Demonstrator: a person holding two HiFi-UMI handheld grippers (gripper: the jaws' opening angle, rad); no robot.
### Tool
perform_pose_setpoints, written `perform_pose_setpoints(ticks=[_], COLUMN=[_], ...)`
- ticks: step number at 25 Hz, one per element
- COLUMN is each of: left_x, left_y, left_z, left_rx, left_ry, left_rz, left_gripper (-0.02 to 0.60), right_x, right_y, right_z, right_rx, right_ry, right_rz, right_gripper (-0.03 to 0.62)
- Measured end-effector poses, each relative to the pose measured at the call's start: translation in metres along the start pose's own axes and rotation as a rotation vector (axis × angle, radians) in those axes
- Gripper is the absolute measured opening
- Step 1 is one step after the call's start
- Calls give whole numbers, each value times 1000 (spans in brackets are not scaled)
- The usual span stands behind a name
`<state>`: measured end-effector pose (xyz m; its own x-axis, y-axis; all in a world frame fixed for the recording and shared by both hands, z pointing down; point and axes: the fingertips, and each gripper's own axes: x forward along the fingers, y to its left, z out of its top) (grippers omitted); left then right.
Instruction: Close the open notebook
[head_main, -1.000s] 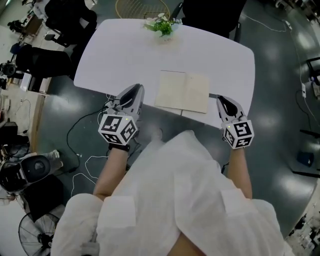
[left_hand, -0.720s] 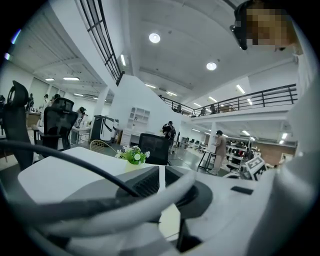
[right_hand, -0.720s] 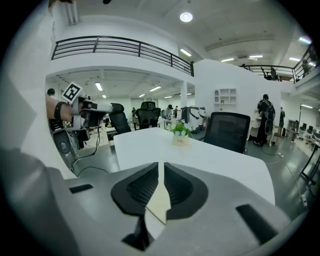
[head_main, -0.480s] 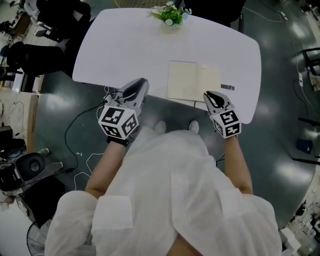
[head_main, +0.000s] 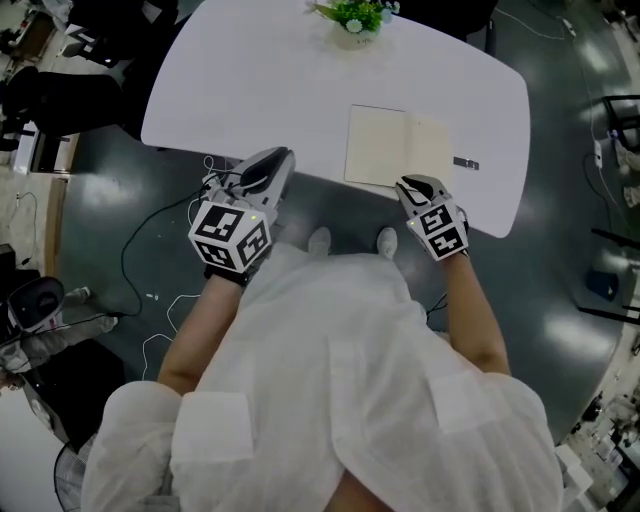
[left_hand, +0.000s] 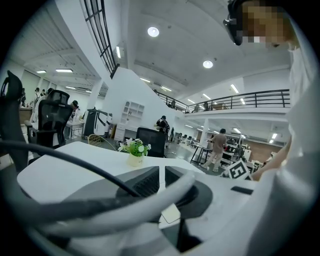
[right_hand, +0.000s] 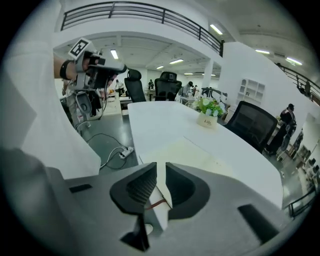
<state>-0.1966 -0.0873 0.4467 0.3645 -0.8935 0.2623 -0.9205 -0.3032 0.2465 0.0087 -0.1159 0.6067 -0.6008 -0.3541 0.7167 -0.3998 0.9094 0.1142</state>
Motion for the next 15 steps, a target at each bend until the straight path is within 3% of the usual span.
perform_pose_setpoints(ticks=[15], left_x=[-4], left_y=[26], left_z=[-4], left_rx=[-16], left_ry=[10], left_rz=[3], left_gripper=[31], right_x=[59], right_y=[24], right_z=[-31], right_rx=[-409], right_ry=[311], right_rz=[27], right_gripper=[87])
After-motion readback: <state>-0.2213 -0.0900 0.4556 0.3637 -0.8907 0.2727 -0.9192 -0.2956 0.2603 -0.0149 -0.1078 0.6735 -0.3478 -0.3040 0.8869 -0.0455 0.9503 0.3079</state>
